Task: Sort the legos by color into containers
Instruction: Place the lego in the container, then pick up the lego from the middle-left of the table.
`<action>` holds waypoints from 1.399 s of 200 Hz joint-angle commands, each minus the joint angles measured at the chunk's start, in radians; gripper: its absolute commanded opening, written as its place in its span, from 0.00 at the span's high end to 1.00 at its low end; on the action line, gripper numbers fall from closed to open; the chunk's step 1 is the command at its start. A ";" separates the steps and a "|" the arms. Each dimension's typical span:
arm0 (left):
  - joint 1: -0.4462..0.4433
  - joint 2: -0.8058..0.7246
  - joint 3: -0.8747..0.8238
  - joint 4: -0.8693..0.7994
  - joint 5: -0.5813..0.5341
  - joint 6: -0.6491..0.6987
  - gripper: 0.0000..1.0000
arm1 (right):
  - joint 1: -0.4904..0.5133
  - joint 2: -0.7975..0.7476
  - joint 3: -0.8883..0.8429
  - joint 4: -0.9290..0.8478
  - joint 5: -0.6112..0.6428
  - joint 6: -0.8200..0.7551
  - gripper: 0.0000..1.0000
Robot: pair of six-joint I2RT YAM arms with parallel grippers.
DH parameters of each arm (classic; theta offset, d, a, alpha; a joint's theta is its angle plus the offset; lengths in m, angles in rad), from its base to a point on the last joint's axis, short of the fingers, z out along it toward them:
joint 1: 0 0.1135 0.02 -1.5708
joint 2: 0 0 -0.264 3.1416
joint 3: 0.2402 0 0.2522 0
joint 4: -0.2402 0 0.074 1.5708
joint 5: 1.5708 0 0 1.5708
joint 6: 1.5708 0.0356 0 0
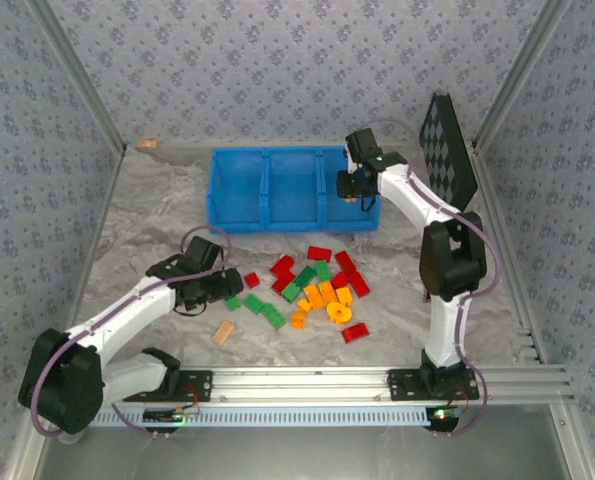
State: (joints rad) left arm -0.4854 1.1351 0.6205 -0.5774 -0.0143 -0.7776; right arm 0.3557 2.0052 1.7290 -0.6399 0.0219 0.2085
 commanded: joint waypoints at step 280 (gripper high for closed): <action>-0.083 0.346 0.063 0.143 0.082 -0.046 0.39 | 0.014 -0.160 -0.123 -0.082 0.000 -0.042 0.46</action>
State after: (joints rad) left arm -0.5453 1.4178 0.6910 -0.6003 -0.0715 -0.8307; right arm 0.3607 1.9537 1.6836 -0.6792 0.0177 0.1864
